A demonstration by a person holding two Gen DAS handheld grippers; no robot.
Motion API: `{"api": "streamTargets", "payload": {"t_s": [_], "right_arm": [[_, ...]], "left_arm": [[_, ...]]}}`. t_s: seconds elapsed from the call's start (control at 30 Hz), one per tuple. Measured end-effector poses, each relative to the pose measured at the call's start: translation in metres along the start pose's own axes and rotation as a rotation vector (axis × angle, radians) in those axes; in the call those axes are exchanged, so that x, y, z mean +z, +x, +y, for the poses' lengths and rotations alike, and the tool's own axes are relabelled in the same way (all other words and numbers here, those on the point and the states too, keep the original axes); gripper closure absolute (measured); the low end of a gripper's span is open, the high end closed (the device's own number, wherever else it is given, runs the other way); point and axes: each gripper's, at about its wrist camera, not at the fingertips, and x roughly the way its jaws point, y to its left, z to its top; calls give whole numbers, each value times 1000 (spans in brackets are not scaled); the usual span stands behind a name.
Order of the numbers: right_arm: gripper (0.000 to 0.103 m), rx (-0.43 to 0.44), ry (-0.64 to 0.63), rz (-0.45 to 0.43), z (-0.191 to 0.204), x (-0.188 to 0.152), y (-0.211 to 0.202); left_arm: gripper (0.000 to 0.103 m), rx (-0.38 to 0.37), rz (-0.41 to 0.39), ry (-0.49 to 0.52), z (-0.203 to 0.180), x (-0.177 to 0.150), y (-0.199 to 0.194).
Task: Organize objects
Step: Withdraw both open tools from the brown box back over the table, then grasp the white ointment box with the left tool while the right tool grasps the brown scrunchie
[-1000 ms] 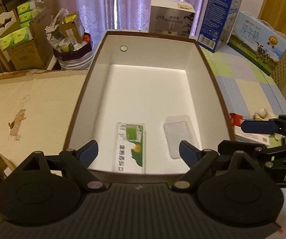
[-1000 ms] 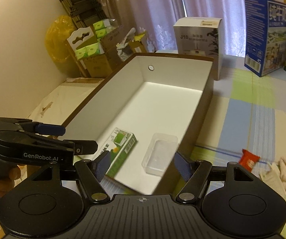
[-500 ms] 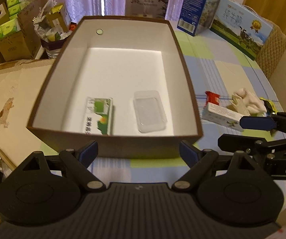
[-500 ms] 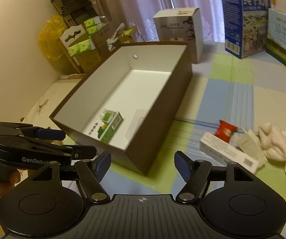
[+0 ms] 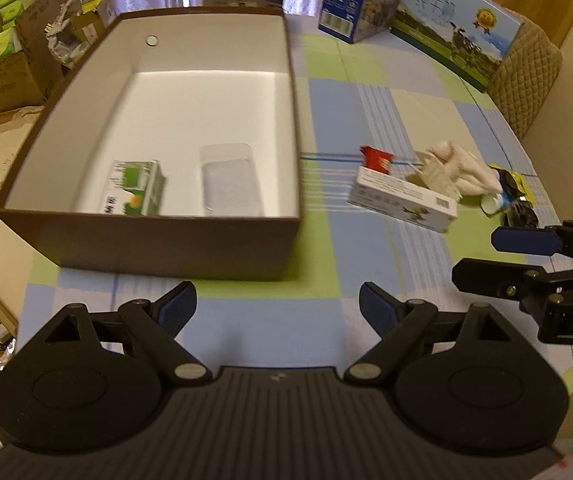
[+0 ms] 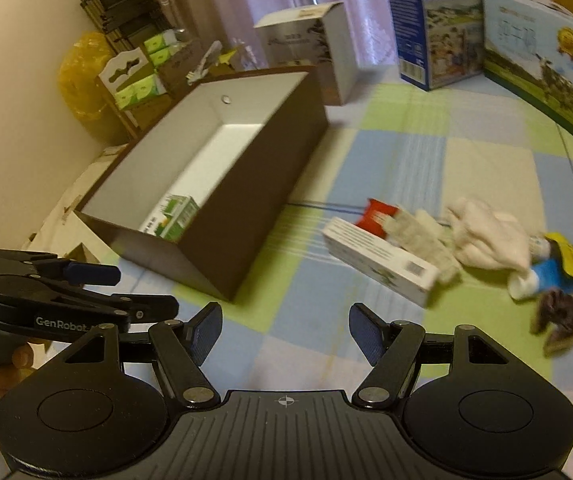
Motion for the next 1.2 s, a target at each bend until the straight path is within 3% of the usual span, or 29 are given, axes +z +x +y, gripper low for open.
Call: {"api": "streamTargets", "payload": {"t_s": [0.73, 1.2], "right_arm": [[35, -99, 113, -4, -85, -32, -39], [35, -282, 133, -63, -154, -45, -35]], "left_arm": [[17, -14, 29, 76, -92, 1, 20], [14, -18, 31, 53, -122, 14, 50]]}}
